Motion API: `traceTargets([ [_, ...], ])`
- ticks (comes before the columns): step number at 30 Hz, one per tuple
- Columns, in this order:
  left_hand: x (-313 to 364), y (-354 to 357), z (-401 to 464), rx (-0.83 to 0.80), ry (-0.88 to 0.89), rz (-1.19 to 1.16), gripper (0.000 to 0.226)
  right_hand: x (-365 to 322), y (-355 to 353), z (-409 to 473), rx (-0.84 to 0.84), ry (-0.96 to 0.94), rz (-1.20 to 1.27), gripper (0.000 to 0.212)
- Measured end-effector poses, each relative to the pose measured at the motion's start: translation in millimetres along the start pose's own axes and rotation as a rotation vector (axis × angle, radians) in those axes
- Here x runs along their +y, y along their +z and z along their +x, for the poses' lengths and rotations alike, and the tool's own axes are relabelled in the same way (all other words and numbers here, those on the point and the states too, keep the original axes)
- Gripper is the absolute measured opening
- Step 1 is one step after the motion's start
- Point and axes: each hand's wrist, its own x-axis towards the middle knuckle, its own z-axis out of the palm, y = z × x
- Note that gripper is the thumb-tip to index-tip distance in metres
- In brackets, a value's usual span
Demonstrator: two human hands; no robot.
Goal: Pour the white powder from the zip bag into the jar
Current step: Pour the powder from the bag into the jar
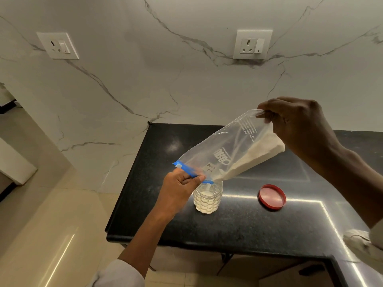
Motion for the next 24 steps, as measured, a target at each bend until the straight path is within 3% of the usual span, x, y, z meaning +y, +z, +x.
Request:
traceTargets([
  [6,-3.7,0.3,3.0,0.017,0.001,0.033,0.017,-0.8,0.0,-0.5,0.022,-0.014,-0.037,0.026],
  [10,-3.2,0.7,3.4,0.016,0.007,0.022,0.015,-1.9,-1.6,-0.5,0.026,-0.014,-0.033,0.040],
  [20,-0.4,0.0,2.8,-0.001,0.000,0.004,0.006,-2.5,-2.1,-1.0,-0.002,0.010,-0.011,0.028],
  [24,1.9,-0.7,4.8,-0.012,-0.001,-0.010,0.007,-5.1,-3.7,0.3,-0.012,0.013,0.008,0.045],
])
